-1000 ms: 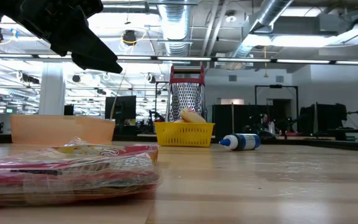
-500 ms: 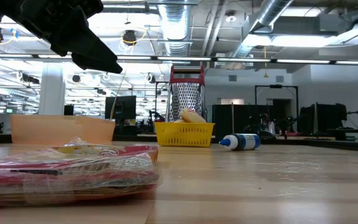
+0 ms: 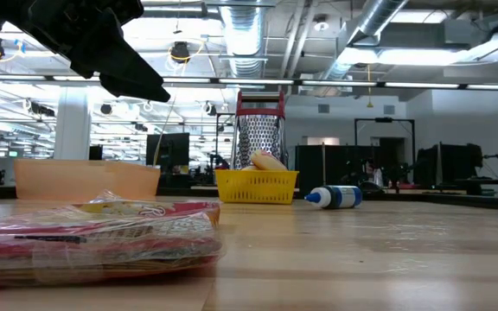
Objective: Pick & Place Food Item
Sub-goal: Put the blue food coloring bottle into the transparent bin
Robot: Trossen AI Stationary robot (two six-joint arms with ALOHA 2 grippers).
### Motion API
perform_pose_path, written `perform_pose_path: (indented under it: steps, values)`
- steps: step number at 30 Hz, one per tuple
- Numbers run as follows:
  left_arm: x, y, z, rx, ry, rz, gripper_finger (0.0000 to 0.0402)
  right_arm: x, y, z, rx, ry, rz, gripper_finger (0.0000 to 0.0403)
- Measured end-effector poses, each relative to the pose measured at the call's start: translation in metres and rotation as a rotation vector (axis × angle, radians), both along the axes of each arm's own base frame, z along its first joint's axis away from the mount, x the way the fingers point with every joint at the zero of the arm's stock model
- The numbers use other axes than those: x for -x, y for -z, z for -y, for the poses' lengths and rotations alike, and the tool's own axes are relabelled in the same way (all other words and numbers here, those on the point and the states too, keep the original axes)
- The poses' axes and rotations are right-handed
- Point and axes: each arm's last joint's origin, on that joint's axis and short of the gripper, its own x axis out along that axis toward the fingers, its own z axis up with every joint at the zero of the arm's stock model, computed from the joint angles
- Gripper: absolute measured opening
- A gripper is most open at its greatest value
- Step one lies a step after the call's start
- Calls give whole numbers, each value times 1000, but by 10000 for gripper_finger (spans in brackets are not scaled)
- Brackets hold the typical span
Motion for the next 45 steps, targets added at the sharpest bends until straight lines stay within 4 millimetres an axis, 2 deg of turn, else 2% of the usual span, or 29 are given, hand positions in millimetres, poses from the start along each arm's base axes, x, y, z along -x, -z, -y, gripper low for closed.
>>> perform_pose_path:
  steps: [5,8,12,15,19,24,27,29,33,38,41,45]
  values:
    - [0,0,0,-2,1,0,239,-11,-1,8,68,-50,29,51]
    - [-1,-1,0,-7,3,7,239,-30,0,21,112,-82,44,52]
    - [-1,-1,0,-3,10,10,239,-62,14,46,74,-138,-37,52]
    - [-1,-1,0,-4,14,9,239,-87,32,72,-10,-179,-106,52]
    - [-1,-1,0,-5,14,6,239,-111,57,116,-112,-230,-199,52]
    - [-1,-1,0,-5,14,5,239,-127,80,172,-179,-280,-248,55]
    - [-1,-1,0,-5,14,4,239,-136,85,196,-187,-306,-222,69]
    - [-1,-1,0,-5,14,4,239,-141,84,202,-177,-362,-201,86]
    - [-1,-1,0,-6,14,4,239,-149,83,202,-148,-524,-167,138]
    - [0,-1,0,-4,14,3,239,-153,82,206,-117,-607,-157,202]
    - [0,-1,0,-4,14,3,239,-157,81,214,-105,-612,-138,221]
    - [0,-1,0,-4,14,3,239,-160,84,227,-108,-577,-138,222]
